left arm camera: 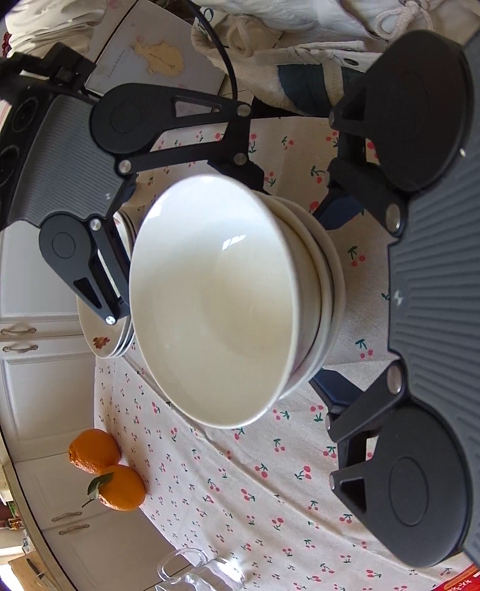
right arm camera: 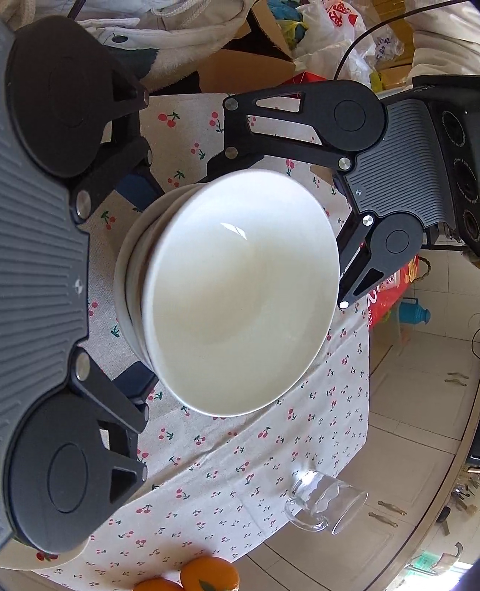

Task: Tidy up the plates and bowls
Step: 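Grasp the plate-and-bowl stack from opposite sides with both grippers, then lift the stack with both grippers and carry it across the table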

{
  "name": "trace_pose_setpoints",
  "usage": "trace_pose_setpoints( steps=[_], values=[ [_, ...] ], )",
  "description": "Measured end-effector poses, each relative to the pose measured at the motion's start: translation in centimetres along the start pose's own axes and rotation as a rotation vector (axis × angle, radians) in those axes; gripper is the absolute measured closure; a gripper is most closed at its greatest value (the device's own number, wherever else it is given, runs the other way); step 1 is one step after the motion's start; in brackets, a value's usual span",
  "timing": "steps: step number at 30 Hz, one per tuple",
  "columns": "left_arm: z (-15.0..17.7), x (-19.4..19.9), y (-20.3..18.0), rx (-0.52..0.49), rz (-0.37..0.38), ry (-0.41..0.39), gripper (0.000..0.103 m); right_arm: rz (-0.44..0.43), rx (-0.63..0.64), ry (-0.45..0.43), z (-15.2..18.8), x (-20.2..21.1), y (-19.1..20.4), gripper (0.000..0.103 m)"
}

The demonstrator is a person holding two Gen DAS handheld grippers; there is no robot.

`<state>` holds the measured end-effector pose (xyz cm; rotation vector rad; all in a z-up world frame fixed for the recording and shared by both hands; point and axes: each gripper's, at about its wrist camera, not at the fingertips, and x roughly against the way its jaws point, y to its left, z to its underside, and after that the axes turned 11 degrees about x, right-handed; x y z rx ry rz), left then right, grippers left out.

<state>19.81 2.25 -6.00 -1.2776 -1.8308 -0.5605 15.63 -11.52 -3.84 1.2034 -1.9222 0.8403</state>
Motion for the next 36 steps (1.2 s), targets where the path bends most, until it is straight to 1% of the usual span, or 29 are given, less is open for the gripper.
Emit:
trace_pose_setpoints(
  steps=[3, 7, 22, 26, 32, 36],
  values=[
    [-0.3, -0.1, 0.1, -0.009, 0.015, 0.006, 0.023, -0.012, -0.001, -0.001, 0.0, -0.2, -0.4, 0.013],
    [-0.4, -0.3, 0.2, -0.016, 0.026, 0.014, 0.023, -0.021, -0.005, -0.003, 0.1, -0.4, -0.7, 0.014],
    [-0.6, -0.4, 0.1, -0.012, 0.021, 0.019, 0.023, -0.037, -0.014, 0.004, 0.0, -0.5, -1.0, 0.015],
    [-0.6, -0.4, 0.1, -0.002, 0.033, 0.020, 0.023, -0.051, -0.018, 0.016, -0.2, -0.5, -1.2, 0.015],
    [-1.3, -0.2, -0.4, -0.003, 0.032, 0.011, 0.023, -0.055, -0.029, 0.022, 0.0, 0.3, -1.1, 0.015],
    [-2.2, 0.1, -1.1, -0.013, 0.024, 0.003, 0.024, -0.041, -0.024, 0.021, 0.1, 1.5, -1.1, 0.015]
  ],
)
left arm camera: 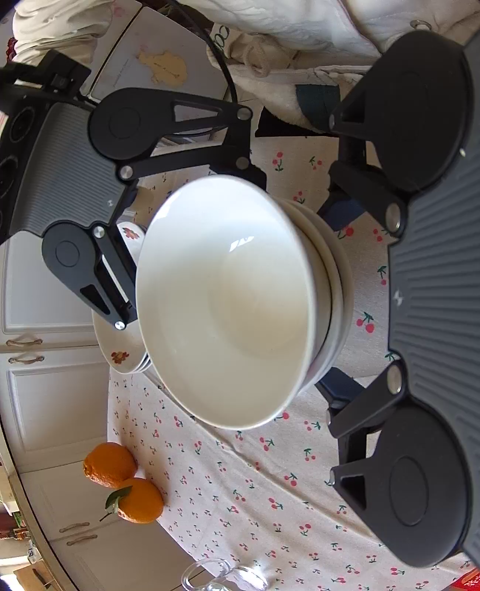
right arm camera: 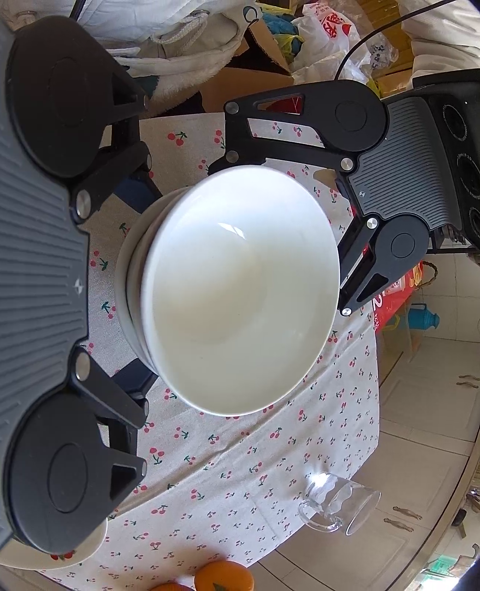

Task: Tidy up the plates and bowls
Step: 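Lift the stack with both grippers and carry it across the table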

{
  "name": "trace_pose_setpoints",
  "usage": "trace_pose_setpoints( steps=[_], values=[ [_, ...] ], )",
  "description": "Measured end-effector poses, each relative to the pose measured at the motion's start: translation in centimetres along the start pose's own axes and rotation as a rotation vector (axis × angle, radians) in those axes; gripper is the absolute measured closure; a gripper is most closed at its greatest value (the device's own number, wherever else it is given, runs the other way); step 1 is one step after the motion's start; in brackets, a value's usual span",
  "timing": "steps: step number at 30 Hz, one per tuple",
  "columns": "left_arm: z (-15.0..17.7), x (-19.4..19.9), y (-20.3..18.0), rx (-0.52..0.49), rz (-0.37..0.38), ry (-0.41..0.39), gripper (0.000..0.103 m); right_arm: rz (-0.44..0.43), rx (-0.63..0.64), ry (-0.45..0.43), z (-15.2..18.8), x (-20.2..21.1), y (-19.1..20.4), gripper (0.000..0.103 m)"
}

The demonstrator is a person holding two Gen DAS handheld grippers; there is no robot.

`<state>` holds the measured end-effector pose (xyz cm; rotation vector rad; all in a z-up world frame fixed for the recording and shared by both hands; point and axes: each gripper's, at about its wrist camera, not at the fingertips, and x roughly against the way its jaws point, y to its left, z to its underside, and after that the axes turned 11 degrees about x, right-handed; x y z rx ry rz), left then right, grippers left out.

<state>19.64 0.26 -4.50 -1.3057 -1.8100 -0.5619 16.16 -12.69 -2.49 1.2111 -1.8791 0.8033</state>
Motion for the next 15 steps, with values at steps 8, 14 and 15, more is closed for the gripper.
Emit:
trace_pose_setpoints(
  steps=[8, 14, 15],
  values=[
    [-3.5, 0.1, -1.2, -0.038, -0.001, -0.020, 0.024, 0.035, -0.011, -0.013, 1.2, 3.2, -0.8, 0.015],
    [-7.6, -1.0, -2.0, -0.095, 0.009, -0.040, 0.024, 0.091, -0.029, -0.019, 3.5, 6.8, -2.0, 0.015],
    [-8.4, -1.3, -2.1, -0.105, 0.013, -0.043, 0.024, 0.102, -0.034, -0.018, 4.0, 7.4, -2.2, 0.015]
  ],
)
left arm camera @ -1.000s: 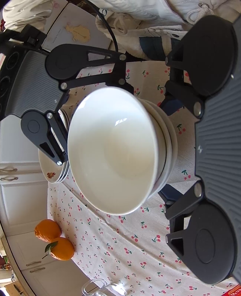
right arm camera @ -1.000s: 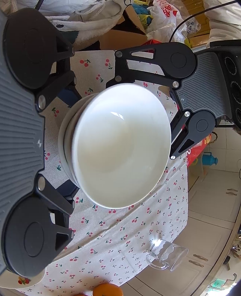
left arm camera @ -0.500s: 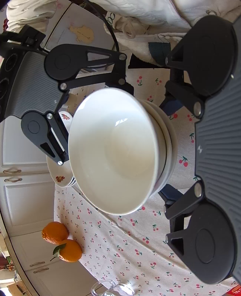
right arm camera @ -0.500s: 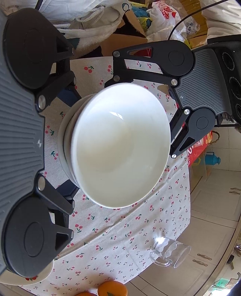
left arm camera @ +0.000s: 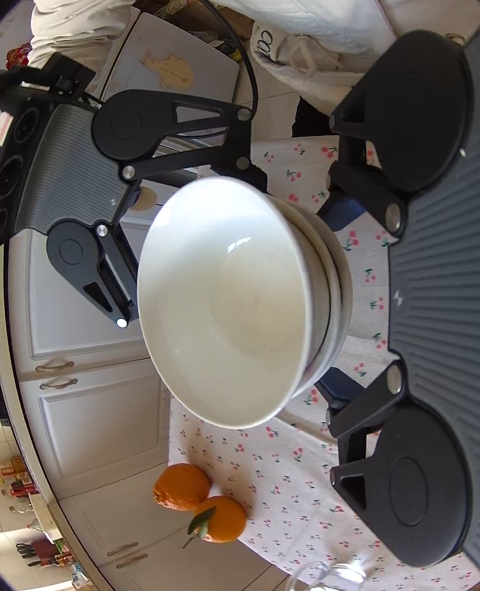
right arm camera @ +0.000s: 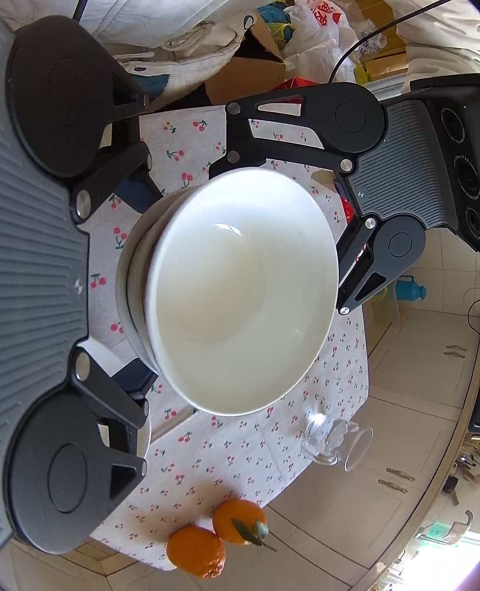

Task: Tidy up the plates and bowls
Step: 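Lift the stack with both grippers and carry it across the table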

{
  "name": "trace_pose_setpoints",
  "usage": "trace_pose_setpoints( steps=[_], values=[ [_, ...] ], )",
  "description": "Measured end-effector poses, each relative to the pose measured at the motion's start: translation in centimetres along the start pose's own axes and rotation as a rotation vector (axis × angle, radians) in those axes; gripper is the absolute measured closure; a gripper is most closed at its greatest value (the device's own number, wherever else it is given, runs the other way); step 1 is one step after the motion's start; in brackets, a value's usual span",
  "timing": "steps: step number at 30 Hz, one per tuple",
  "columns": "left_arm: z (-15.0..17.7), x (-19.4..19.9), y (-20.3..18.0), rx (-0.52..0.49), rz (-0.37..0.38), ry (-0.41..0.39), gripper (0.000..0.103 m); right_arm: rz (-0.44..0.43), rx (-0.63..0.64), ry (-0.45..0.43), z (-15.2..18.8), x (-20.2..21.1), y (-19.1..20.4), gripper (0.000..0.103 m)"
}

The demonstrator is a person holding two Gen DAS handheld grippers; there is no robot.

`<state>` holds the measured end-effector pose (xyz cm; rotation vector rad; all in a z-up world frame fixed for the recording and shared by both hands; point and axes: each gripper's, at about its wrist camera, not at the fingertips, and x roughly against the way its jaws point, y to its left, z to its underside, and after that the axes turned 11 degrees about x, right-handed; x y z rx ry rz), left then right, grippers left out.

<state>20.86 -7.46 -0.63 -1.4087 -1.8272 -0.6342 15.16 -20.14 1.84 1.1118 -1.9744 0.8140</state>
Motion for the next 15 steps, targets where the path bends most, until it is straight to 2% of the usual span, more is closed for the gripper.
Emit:
trace_pose_setpoints(
  steps=[7, 15],
  values=[
    [-4.5, -3.6, -0.1, -0.081, 0.040, -0.012, 0.024, 0.080, -0.048, 0.022, 3.8, 3.1, -2.2, 0.015],
    [-6.9, -8.4, 0.1, -0.124, 0.086, 0.017, 0.024, 0.115, -0.127, 0.053, 8.1, 2.7, -5.0, 0.015]
  ],
)
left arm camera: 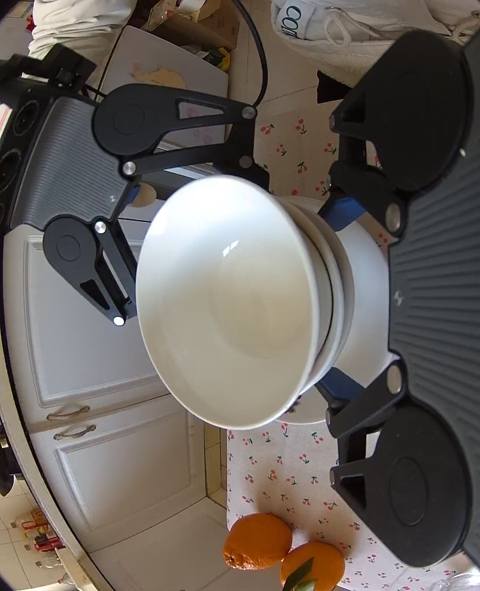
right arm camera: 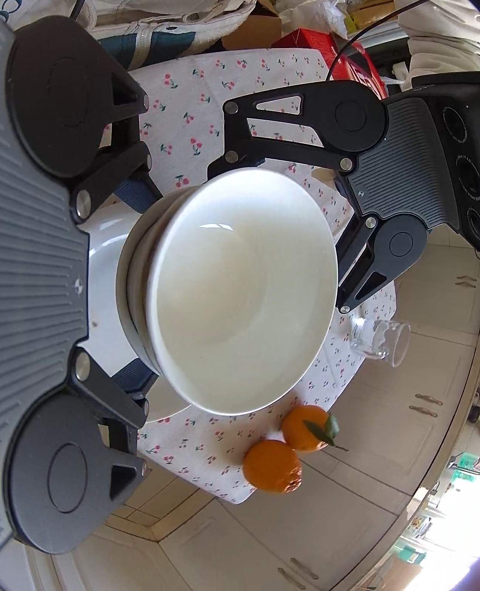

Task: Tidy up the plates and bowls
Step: 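Lift the stack with both grippers and carry it across the table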

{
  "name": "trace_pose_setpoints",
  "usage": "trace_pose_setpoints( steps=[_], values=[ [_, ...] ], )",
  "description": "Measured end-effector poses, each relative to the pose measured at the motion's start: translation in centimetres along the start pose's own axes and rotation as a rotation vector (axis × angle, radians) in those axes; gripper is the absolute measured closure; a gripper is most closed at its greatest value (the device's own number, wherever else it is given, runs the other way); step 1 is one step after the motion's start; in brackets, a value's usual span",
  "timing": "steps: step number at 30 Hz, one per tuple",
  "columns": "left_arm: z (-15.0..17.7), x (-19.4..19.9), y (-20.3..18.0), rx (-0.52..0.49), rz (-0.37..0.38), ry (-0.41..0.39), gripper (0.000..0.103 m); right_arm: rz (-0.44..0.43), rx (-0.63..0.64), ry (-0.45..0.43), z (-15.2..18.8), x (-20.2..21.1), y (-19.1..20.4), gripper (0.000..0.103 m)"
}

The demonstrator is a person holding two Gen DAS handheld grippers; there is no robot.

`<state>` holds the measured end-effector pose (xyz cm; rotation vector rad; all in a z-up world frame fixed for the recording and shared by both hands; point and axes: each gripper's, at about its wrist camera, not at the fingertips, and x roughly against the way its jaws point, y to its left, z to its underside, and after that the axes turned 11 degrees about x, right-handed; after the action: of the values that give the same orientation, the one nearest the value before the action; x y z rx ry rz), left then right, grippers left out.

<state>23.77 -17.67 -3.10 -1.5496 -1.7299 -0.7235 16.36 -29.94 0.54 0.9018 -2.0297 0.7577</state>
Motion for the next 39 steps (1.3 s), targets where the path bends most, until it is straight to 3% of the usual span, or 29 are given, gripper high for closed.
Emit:
trace_pose_setpoints(
  steps=[10, 35, 39],
  values=[
    [-0.6, -2.2, 0.9, 0.003, 0.026, 0.031, 0.024, -0.024, -0.058, 0.000, 2.4, -1.5, -1.6, 0.015],
    [-0.5, -2.2, 0.7, 0.002, 0.012, 0.026, 0.023, -0.030, -0.086, -0.010, 3.0, -2.5, -2.2, 0.015],
    [-0.2, -1.7, 0.1, -0.006, -0.020, -0.005, 0.012, -0.013, -0.087, -0.010, 3.0, -2.4, -2.1, 0.012]
  ],
)
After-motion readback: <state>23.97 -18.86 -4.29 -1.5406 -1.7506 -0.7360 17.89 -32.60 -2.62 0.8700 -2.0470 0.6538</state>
